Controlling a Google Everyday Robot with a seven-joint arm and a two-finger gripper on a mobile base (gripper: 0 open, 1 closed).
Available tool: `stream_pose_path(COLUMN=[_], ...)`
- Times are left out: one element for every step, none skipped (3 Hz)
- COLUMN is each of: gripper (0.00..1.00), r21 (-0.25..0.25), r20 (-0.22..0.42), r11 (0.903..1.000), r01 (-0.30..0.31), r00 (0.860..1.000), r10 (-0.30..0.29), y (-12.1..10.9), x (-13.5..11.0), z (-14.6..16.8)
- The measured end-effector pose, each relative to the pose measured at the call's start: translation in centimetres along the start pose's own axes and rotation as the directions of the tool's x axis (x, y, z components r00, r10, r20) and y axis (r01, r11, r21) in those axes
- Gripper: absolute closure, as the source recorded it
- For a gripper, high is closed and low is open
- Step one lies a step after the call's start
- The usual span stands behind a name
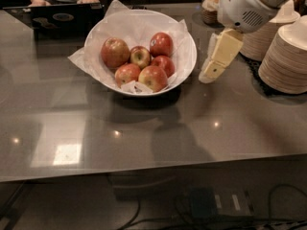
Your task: Pick apple from white bowl
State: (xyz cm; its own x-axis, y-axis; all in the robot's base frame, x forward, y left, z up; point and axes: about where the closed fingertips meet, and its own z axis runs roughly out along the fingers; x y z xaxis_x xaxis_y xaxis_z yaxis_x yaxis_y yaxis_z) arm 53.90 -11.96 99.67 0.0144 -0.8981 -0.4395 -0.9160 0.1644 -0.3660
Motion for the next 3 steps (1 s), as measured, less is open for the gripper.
stream_pose_path(gripper=[0.0, 0.0, 0.14], r21=[-0.012, -0.039, -0.05], r20=[0.139, 0.239, 0.311], r11=[0.9996, 0.9986, 0.9972], r01=[0.024, 0.034, 0.055], r00=[0.99, 0.971, 0.95], r10=[-0.022, -0.024, -0.037], y=[-1.0, -1.2, -1.3], x=[-3.1, -4.9, -6.2], z=[2.0, 3.6, 4.8])
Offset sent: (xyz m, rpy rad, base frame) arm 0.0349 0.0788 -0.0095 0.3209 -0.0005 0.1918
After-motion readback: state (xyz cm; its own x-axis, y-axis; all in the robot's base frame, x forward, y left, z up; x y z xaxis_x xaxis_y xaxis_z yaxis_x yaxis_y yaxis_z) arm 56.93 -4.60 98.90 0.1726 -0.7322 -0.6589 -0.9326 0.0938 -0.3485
